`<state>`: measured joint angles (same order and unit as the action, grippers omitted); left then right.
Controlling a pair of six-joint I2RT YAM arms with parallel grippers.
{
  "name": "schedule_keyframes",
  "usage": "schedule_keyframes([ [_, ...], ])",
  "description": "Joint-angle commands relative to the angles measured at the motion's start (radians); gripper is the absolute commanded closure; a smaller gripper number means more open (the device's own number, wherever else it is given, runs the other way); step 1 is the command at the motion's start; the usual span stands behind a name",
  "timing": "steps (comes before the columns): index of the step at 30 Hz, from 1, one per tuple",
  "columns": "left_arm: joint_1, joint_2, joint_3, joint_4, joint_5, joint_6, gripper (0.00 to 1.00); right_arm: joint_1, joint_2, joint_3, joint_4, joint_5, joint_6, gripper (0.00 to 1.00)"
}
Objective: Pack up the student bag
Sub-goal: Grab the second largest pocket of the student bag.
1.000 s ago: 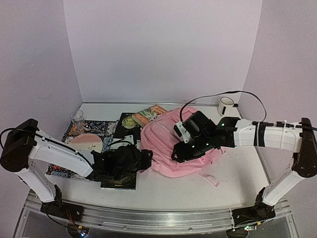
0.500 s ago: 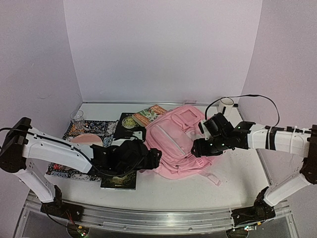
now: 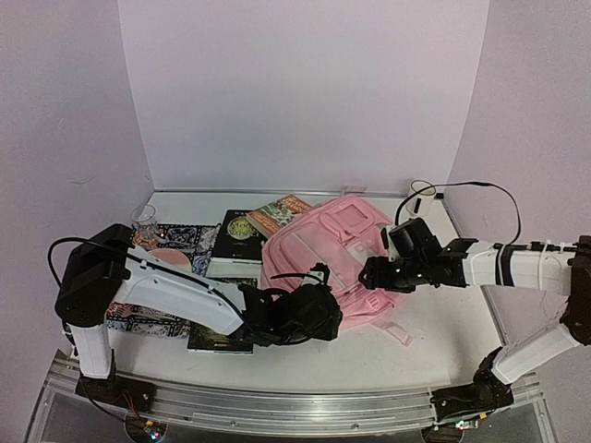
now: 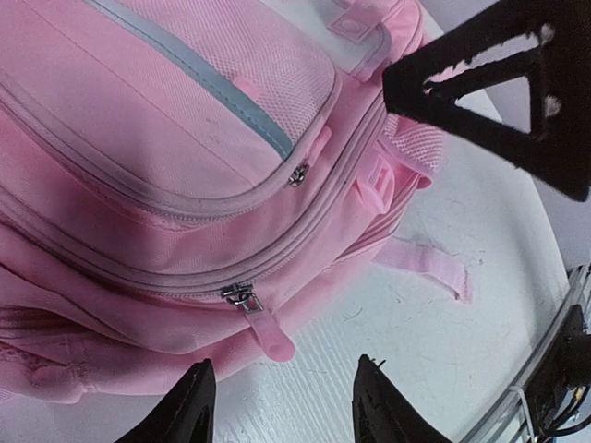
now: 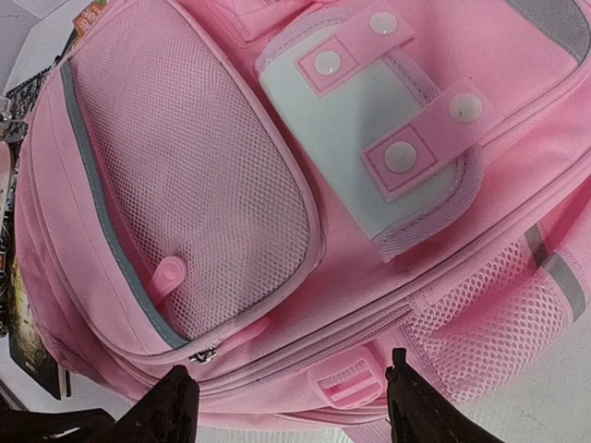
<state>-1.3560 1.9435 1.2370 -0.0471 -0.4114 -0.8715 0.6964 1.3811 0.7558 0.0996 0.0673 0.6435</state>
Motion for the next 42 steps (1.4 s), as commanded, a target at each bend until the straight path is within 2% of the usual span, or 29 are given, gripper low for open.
schedule_keyframes([
  [1, -0.007, 0.069, 0.106, -0.099, 0.01, -0.005, 0.5, -0.004, -0.018, -0.022, 0.04, -0.009, 0.034, 0.3],
  [11, -0.003, 0.215, 0.215, -0.202, -0.014, -0.059, 0.51, -0.004, 0.016, -0.049, 0.088, -0.078, 0.048, 0.25],
  [14, 0.004, 0.236, 0.219, -0.215, -0.029, -0.076, 0.55, -0.004, 0.032, -0.054, 0.107, -0.113, 0.05, 0.24],
  [17, 0.007, 0.238, 0.219, -0.216, -0.041, -0.076, 0.65, -0.005, 0.048, -0.064, 0.127, -0.146, 0.055, 0.21],
  [20, 0.006, 0.227, 0.213, -0.217, -0.033, -0.075, 0.85, -0.004, 0.061, -0.074, 0.143, -0.171, 0.061, 0.19],
  [22, 0.006, 0.209, 0.202, -0.216, -0.023, -0.078, 0.95, -0.004, 0.064, -0.085, 0.153, -0.181, 0.067, 0.19],
  [24, 0.005, 0.187, 0.193, -0.214, -0.009, -0.077, 1.0, -0.003, 0.063, -0.096, 0.162, -0.187, 0.075, 0.19],
  [27, 0.005, 0.153, 0.166, -0.192, 0.024, -0.075, 1.0, -0.004, 0.065, -0.108, 0.179, -0.203, 0.09, 0.19],
  [35, 0.01, 0.015, 0.014, 0.068, 0.147, -0.051, 1.0, -0.003, 0.111, -0.135, 0.274, -0.287, 0.143, 0.25],
  [42, 0.022, -0.035, -0.058, 0.164, 0.18, -0.069, 1.0, -0.004, 0.152, -0.146, 0.346, -0.315, 0.177, 0.37],
])
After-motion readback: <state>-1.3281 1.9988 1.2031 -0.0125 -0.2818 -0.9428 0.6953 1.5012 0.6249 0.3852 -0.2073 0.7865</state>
